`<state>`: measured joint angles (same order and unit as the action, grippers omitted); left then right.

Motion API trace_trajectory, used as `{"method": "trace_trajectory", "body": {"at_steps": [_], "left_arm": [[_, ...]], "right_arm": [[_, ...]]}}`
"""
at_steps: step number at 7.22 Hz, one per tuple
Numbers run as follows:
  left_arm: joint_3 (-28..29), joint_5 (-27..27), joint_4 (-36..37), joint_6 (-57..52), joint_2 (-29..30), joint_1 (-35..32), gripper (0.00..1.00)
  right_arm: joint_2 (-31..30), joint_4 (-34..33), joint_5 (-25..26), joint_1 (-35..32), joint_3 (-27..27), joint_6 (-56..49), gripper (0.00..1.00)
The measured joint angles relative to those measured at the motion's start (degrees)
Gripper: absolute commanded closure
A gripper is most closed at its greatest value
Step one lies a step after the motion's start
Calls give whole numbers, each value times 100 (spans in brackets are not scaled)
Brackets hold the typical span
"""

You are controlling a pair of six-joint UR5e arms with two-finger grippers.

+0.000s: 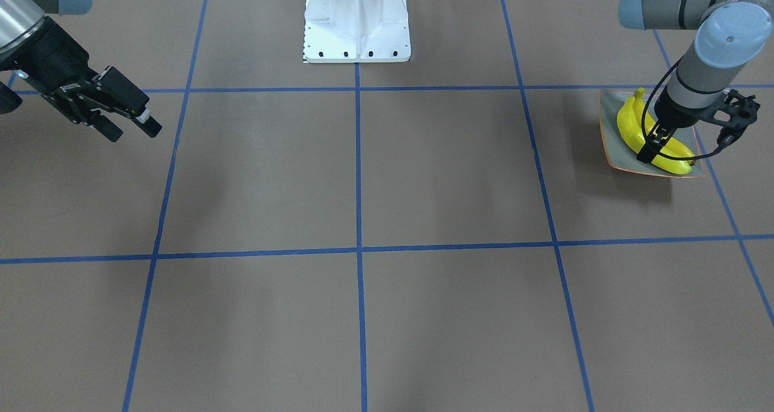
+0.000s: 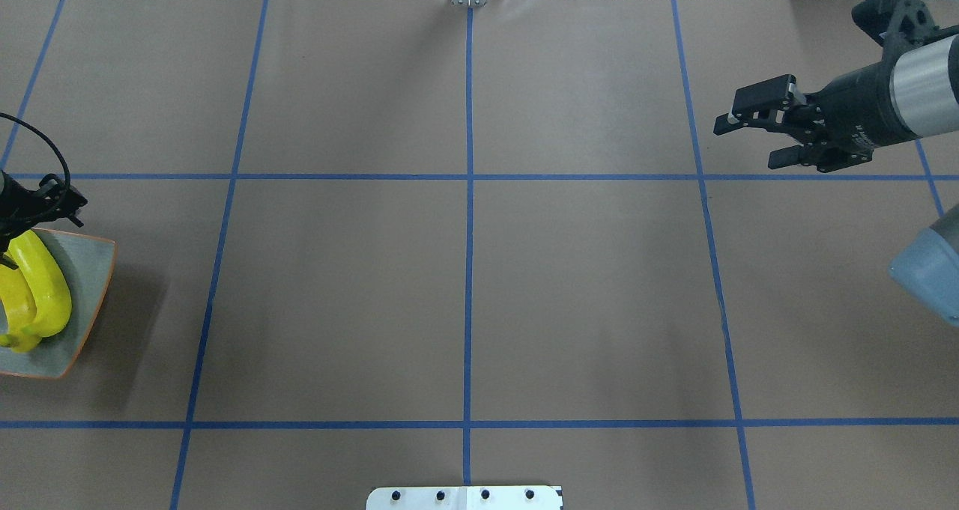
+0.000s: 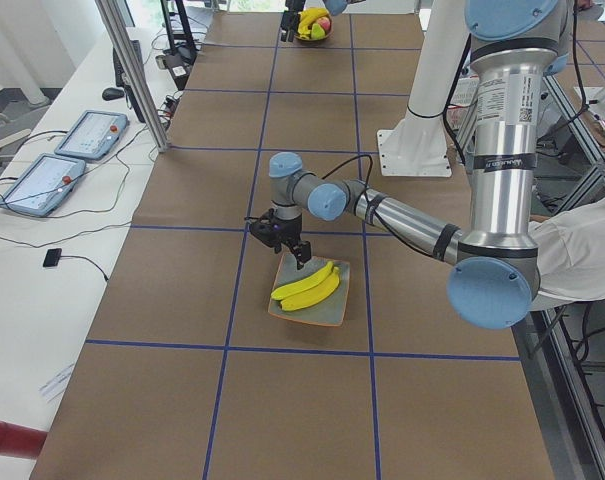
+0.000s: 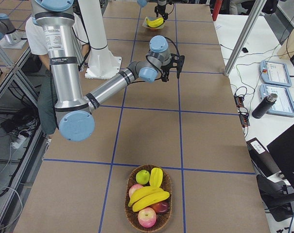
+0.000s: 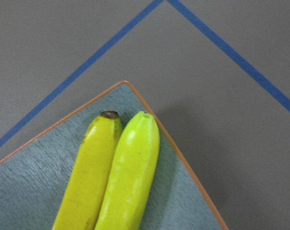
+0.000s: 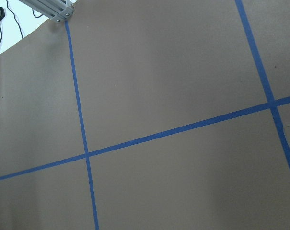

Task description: Transfer all bananas from basket to plate

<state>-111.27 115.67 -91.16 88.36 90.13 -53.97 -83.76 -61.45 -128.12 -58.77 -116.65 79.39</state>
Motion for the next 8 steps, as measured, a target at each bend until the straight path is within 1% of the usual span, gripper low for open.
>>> {"method": "trace_trajectory", "body": {"at_steps": [1,2,4,5,6,7,8], "left_arm": [[-78,101,16,3,193,-2,0],[-106,237,29,17,448,-2,0],[-127,523,30,70,851,5,0],[-119,576,29,79,940,8,0],[-104,596,28,81,990,8,0],[-107,604,28,79,1020,9,0],[-117,610,28,79,1049,9,0]], "right_arm": [[-437,1,-8,-215,-69,-385,0],[-994,1,-29,-499,-89,-1032,0],[-2060,1,-63,-1148,-34,-2581,0],[-2443,-6,-66,-1480,94,-3474,0],[-2662,-26,-68,-1870,363,-4497,0],[-2747,-46,-40,-2248,703,-5468,0],[-2766,-60,99,-2543,1031,-6315,0]]}}
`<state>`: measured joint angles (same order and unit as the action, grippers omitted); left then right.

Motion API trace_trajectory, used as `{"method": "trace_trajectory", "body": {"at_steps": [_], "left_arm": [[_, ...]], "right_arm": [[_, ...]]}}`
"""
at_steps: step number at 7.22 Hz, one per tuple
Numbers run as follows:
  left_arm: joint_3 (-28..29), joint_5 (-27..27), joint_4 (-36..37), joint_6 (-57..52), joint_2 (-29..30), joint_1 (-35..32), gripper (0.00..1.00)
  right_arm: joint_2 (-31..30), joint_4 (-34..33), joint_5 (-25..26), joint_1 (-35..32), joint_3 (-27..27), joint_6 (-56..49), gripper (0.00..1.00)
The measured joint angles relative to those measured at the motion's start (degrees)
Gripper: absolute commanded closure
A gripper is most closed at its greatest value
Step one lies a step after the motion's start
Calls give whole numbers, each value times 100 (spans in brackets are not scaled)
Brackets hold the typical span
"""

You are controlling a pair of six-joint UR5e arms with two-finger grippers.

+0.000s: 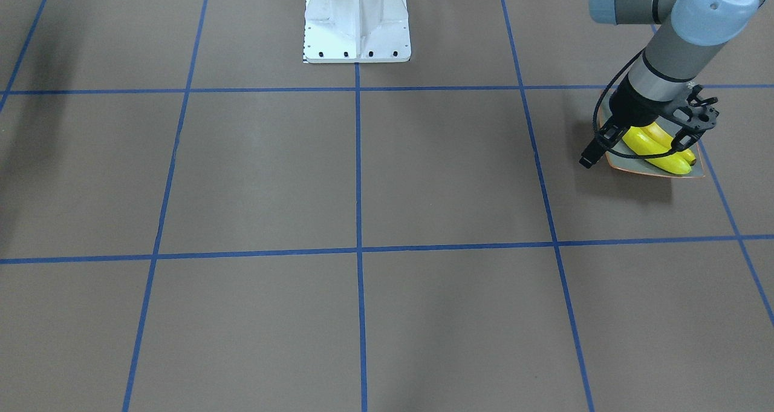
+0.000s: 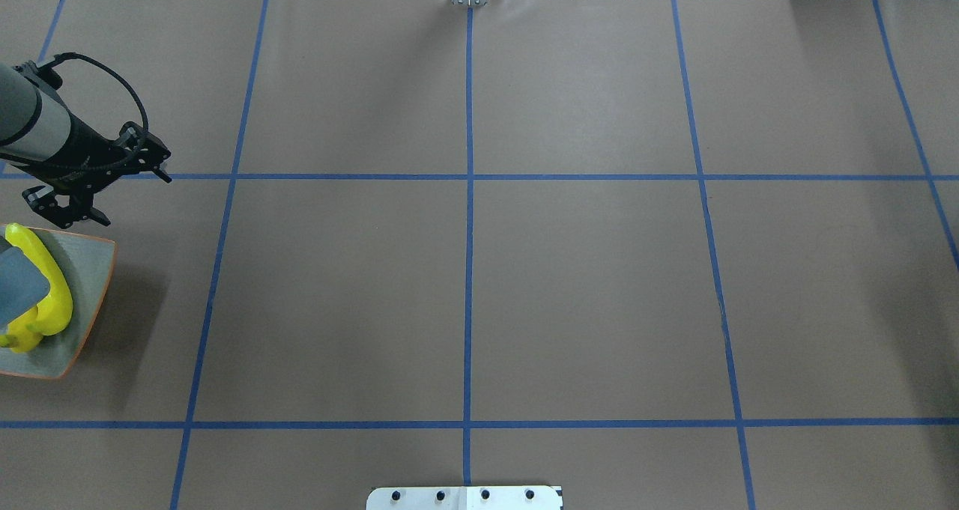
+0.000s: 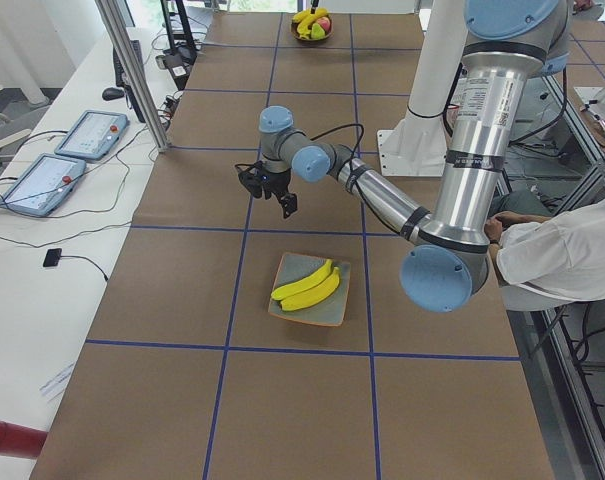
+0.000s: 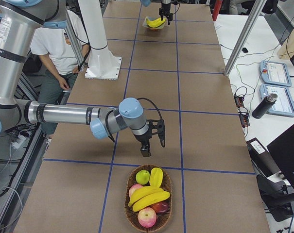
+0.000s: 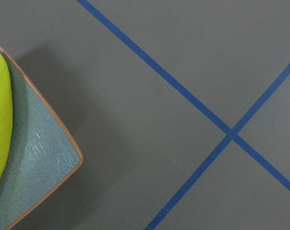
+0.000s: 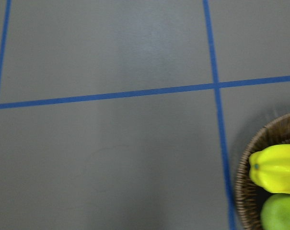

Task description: Transfer all bananas from basket to plate

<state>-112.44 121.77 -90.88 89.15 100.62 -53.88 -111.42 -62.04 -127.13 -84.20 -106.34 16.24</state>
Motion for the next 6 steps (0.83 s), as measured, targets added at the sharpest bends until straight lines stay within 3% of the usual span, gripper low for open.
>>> {"method": "trace_trajectory", "body": {"at_steps": [3,6], "left_arm": [[17,18,-16,-15,71,4,0],[-15,251,-22,53,138,8,0]], "right_arm": [[229,-7,724,-234,963,-1792,4],[535,31,728,-237,1727,-2599,16]]}}
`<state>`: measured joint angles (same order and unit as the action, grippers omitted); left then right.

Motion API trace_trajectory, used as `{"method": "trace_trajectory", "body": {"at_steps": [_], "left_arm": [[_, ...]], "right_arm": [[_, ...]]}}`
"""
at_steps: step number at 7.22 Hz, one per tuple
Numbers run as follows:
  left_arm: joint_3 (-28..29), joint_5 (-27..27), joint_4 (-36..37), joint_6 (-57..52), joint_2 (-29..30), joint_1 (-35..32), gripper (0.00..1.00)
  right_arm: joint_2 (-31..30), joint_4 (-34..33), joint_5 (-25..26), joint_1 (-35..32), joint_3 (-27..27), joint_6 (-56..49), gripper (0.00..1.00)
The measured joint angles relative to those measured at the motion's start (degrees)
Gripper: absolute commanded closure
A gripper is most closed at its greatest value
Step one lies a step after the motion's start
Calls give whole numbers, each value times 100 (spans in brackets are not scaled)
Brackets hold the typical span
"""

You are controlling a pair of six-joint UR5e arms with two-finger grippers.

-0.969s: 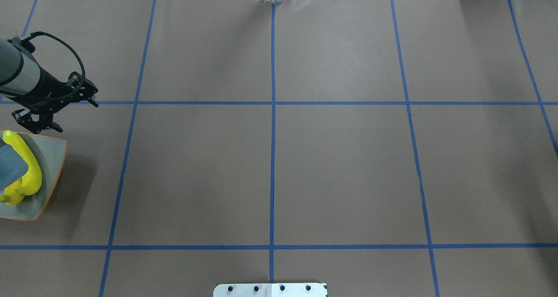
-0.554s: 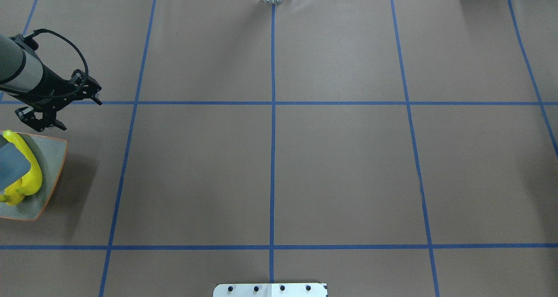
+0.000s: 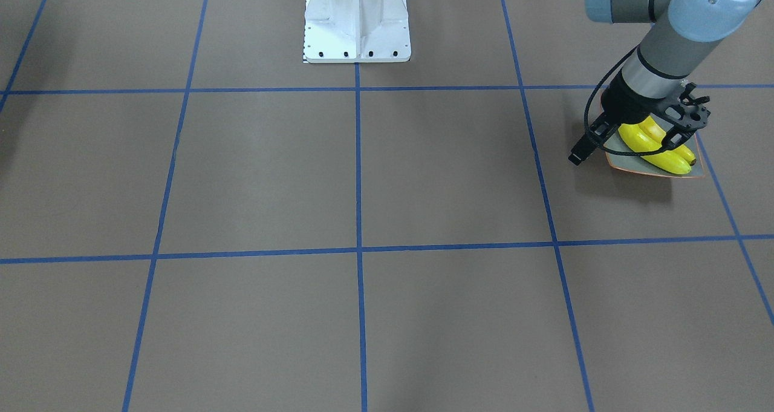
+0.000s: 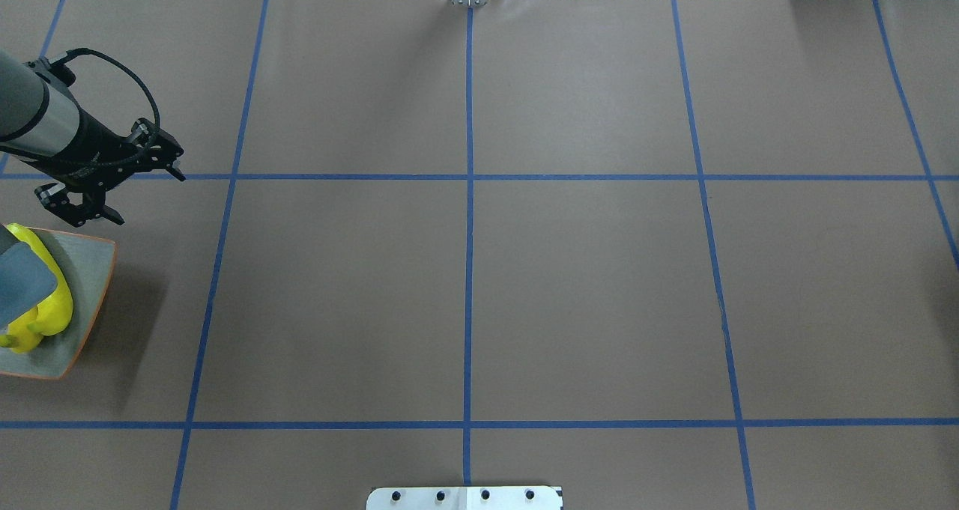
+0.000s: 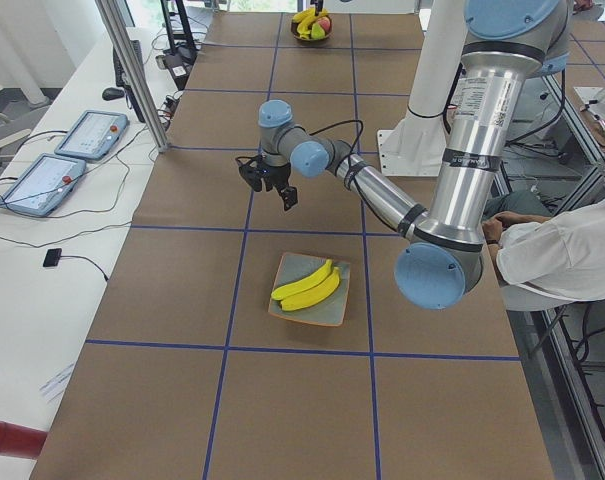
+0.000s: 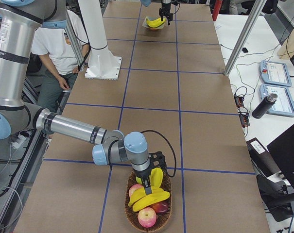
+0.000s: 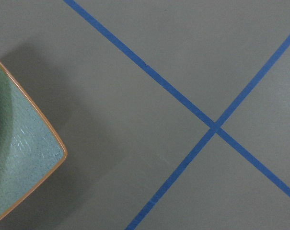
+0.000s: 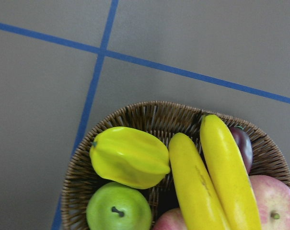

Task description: Transfer all bananas from basket to plate

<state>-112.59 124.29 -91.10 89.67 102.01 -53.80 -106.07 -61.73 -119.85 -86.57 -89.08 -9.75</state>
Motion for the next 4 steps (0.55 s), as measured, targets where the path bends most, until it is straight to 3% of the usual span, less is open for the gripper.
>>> {"method": "trace_trajectory", "body": {"at_steps": [1,2,4], "left_arm": [[-2,26,3,66,13,0,0],[-2,32,4,100,17,1,0],[0,40,15,126,58,0,0]], "right_arm": [[14,-15,-7,0,81,-247,34],[15,-30,-11,0,125,-421,46],[15,-20,-17,0,227,-571,47]]}}
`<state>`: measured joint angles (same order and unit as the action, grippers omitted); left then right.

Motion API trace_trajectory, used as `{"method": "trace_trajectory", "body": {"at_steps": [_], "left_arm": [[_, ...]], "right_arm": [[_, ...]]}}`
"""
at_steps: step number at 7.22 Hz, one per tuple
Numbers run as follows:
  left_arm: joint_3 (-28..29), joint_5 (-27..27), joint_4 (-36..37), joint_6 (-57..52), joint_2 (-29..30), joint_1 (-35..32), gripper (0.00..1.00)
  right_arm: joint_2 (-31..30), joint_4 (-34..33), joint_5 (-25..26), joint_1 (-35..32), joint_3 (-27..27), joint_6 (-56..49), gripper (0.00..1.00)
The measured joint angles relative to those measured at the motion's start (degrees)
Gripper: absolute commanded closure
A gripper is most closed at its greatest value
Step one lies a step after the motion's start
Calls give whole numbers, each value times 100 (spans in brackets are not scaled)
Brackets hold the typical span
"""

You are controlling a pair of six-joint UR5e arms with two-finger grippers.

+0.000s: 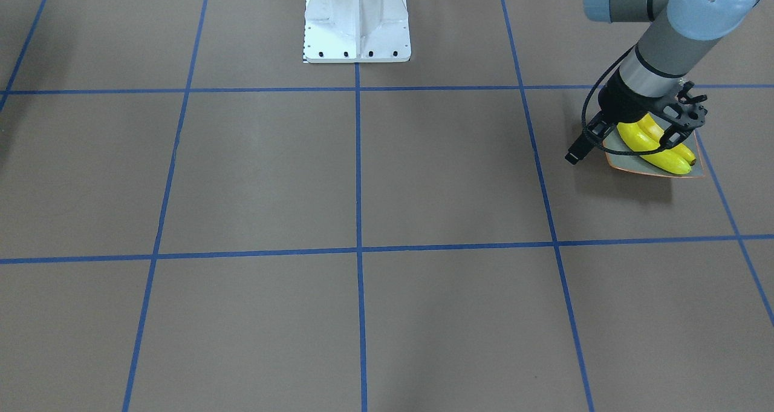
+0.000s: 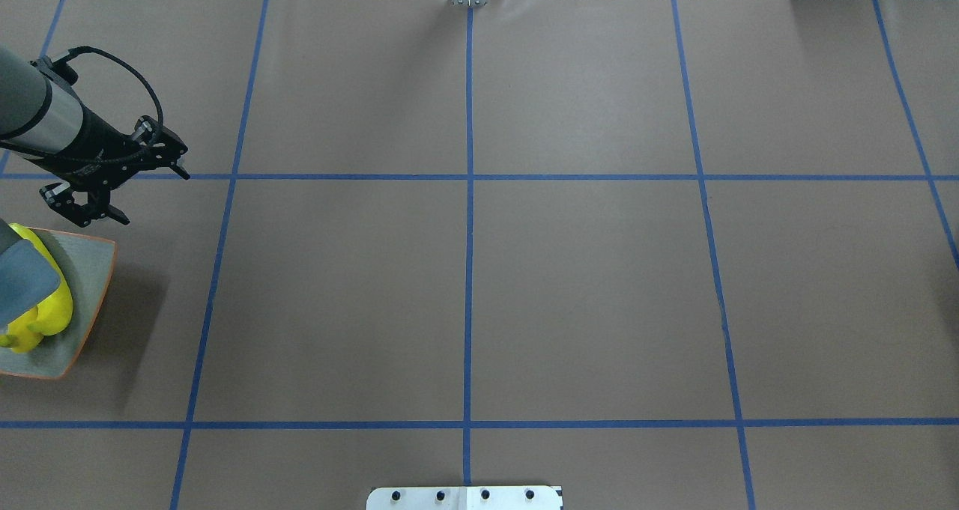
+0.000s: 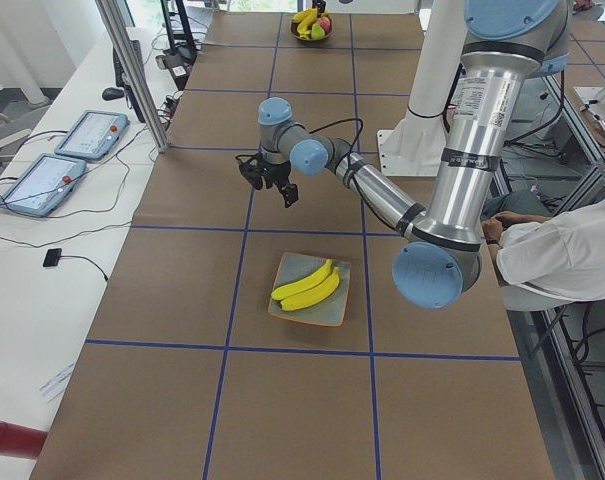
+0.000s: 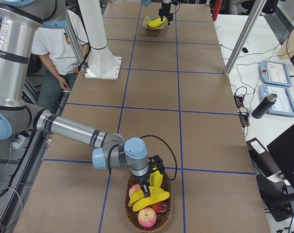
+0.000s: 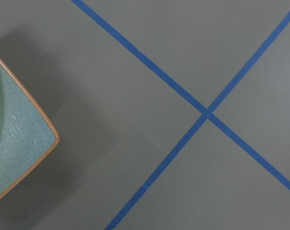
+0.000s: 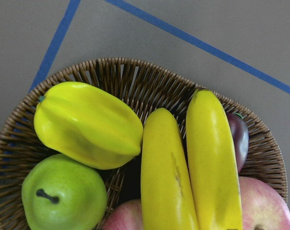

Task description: Transfer all bananas from basket to plate

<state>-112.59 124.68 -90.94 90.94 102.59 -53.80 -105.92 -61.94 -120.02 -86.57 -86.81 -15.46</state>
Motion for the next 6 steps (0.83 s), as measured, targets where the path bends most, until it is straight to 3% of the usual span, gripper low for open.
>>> {"method": "trace_trajectory", "body": {"at_steps": [1,2,3,6], "left_arm": [[3,0,4,22,17,-4,0],[6,-3,6,51,24,-9,0],[6,-3,6,67,27,-11,0],[-12,-1,6,120,43,-8,0]], "right_arm": [[-1,20,-2,0,75,-98,55],[-1,27,-10,-2,116,-183,93],[4,18,-38,-5,106,-224,100],[26,-69,-142,-133,-80,-288,100]]}}
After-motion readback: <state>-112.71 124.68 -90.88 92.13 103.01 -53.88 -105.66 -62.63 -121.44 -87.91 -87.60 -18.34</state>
